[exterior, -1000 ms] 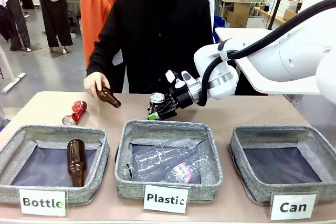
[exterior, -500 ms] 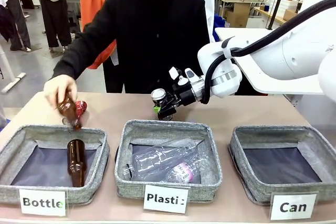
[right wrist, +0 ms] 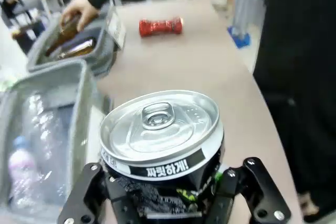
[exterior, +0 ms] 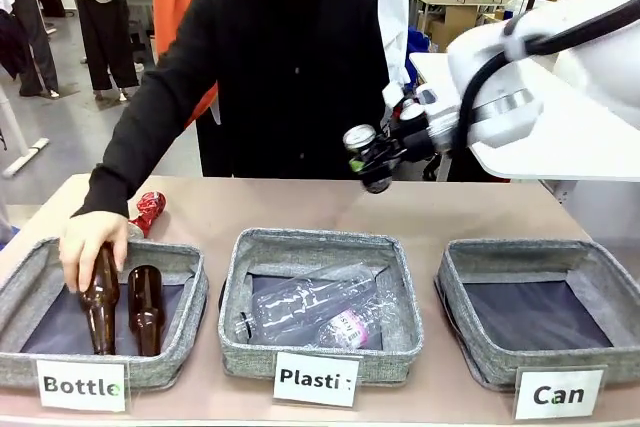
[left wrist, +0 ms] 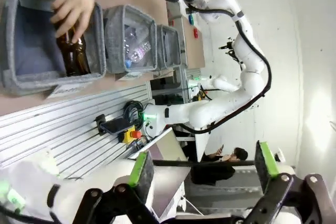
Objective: Sort the can waste into the basket.
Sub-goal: Pick up the can waste from the table and place it in the right Fabric basket.
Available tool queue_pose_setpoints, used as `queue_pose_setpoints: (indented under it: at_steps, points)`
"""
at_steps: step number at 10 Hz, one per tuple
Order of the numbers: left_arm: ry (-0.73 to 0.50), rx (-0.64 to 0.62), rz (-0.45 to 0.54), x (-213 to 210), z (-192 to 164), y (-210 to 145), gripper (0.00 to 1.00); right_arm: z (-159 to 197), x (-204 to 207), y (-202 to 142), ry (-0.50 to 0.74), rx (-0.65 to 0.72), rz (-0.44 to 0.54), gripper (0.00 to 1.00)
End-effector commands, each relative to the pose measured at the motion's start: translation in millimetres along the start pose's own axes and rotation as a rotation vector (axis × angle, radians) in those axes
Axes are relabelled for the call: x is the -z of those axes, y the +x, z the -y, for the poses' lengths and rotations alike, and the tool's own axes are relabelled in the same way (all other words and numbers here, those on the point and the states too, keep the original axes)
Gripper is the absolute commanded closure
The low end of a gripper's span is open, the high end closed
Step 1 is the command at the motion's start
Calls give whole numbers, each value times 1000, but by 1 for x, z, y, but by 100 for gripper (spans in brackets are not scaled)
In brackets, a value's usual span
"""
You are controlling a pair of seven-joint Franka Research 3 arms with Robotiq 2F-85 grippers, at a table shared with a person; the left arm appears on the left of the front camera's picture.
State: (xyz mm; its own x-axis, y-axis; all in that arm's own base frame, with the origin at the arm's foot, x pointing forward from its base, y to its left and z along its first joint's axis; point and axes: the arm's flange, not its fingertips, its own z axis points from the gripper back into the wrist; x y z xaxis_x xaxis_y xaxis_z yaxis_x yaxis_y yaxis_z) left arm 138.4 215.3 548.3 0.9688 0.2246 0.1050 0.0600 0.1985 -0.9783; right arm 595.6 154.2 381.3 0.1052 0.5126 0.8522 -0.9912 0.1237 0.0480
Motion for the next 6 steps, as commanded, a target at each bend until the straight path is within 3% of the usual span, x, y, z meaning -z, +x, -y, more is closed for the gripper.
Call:
queue_pose_setpoints:
  at_steps: [1, 3, 5, 6]
  points:
    - [2, 34, -48, -16, 13, -23, 0, -53, -56, 5, -9, 71, -209, 100]
    - [34, 44, -147, -9, 16, -39, 0, -111, -121, 15, -59, 74, -362, 100]
    - [17, 29, -232, 18, 6, -32, 0, -166, -143, 21, -65, 71, -622, 100]
    - [33, -1, -289, 38, -1, -24, 0, -183, -145, 20, -53, 75, -701, 100]
